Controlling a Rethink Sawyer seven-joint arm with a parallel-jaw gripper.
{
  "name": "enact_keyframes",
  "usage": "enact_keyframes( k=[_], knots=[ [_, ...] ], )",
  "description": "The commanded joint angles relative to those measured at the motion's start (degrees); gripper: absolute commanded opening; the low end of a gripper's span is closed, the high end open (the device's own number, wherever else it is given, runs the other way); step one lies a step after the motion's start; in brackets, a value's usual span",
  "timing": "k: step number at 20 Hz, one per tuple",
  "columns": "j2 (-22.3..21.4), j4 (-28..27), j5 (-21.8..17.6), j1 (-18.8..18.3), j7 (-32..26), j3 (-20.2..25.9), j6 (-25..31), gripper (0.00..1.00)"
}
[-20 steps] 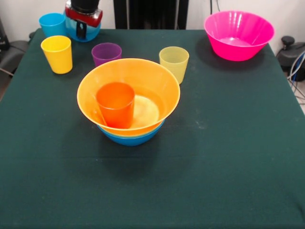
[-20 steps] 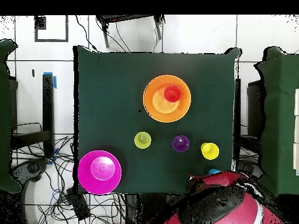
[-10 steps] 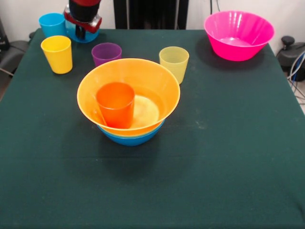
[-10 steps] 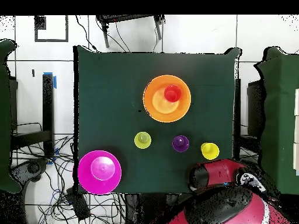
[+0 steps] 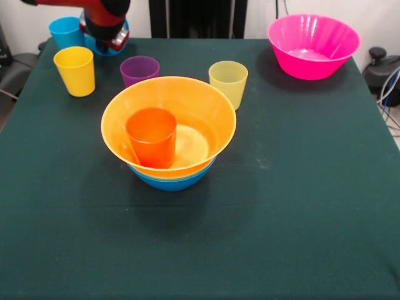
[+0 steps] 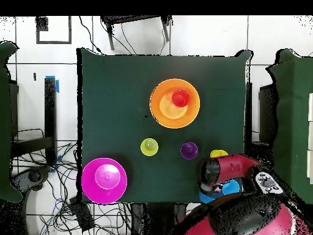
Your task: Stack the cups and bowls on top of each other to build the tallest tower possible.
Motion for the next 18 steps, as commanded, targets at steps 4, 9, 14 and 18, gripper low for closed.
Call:
enact_keyframes(
  k=[4, 9, 14, 18],
  knots=[
    [13.6, -17.9, -2.9, -5.6, -24.6, 19.7, -12.5, 0.0],
    [13.6, -17.3, -4.2, -4.7, -20.4, 18.9, -11.5, 0.0],
    [12.6, -14.3, -7.6, -4.5, -16.4, 18.0, -16.8, 0.0],
    [11.8, -13.0, -9.9, -3.1, -12.3, 16.5, -19.3, 0.0]
  ],
)
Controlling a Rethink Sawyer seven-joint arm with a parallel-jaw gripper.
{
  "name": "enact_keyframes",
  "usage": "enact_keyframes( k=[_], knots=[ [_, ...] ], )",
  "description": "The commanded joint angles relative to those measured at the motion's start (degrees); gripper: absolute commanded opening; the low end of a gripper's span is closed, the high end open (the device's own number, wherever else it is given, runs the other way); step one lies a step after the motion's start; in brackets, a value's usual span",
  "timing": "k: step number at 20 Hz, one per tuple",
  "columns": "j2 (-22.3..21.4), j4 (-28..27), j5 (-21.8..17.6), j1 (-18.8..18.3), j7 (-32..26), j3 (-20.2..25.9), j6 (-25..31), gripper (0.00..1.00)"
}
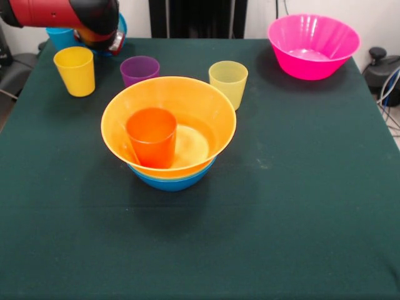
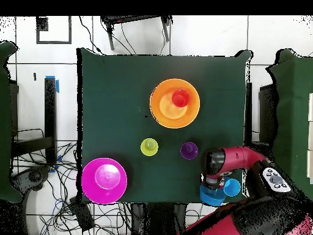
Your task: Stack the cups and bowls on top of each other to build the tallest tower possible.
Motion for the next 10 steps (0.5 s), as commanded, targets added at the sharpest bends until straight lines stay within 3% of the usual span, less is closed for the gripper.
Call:
enact_keyframes(
  k=[1, 2, 3, 10],
  knots=[
    [9.0, -8.1, -9.6, 2.8, 0.3, 8.8, -33.5, 0.0],
    [8.8, -7.8, -10.4, 3.4, 2.1, 8.2, -34.6, 0.0],
    [8.6, -7.6, -11.1, 3.6, 2.7, 8.1, -35.0, 1.0],
    [8.1, -6.5, -13.5, 4.6, 6.4, 6.9, -37.3, 1.0]
  ],
)
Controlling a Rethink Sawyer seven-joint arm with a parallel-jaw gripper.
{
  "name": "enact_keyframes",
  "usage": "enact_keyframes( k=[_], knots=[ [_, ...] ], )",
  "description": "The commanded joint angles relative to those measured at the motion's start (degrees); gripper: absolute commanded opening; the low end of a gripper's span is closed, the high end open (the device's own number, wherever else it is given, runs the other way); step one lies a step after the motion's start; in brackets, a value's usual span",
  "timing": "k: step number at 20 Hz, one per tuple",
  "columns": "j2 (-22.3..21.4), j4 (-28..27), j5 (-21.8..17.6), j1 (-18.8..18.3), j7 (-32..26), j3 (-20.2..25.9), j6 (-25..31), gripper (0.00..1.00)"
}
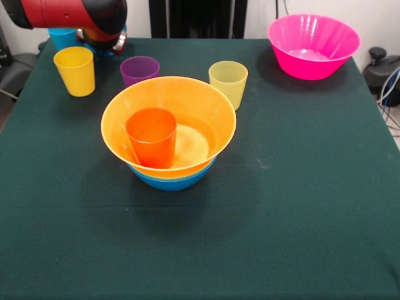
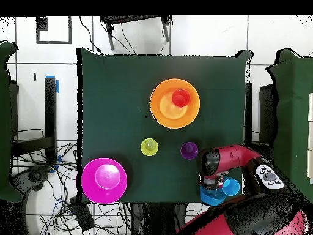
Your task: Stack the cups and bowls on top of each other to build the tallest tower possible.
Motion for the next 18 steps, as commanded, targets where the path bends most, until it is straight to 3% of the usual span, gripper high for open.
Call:
enact_keyframes(
  k=[1, 18],
  knots=[
    [8.4, -7.3, -10.4, 2.7, 6.6, 6.9, -36.8, 1.0],
    [7.6, -5.9, -10.9, 2.8, 7.8, 6.8, -36.8, 1.0]
  ],
)
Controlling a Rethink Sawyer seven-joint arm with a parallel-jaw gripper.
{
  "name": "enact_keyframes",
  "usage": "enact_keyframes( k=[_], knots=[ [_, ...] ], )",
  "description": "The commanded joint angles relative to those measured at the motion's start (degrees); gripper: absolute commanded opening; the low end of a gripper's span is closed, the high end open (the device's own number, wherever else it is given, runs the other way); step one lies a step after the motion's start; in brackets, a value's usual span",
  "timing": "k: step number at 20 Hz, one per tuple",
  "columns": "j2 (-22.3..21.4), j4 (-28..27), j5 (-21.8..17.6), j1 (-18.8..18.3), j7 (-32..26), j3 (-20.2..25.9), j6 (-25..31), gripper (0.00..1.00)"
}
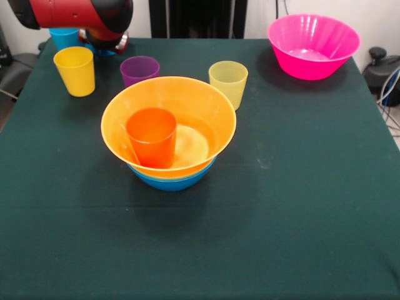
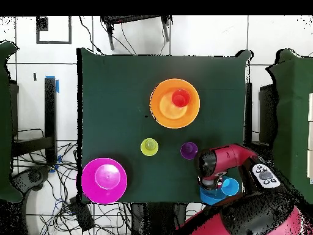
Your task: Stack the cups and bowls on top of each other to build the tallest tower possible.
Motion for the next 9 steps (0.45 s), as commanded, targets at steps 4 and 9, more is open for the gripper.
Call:
enact_keyframes(
  k=[4, 9],
  knots=[
    [7.6, -5.9, -7.8, 1.1, 7.0, 7.2, -35.5, 1.0],
    [7.7, -6.1, -7.2, 0.8, 5.5, 7.4, -33.8, 1.0]
  ],
)
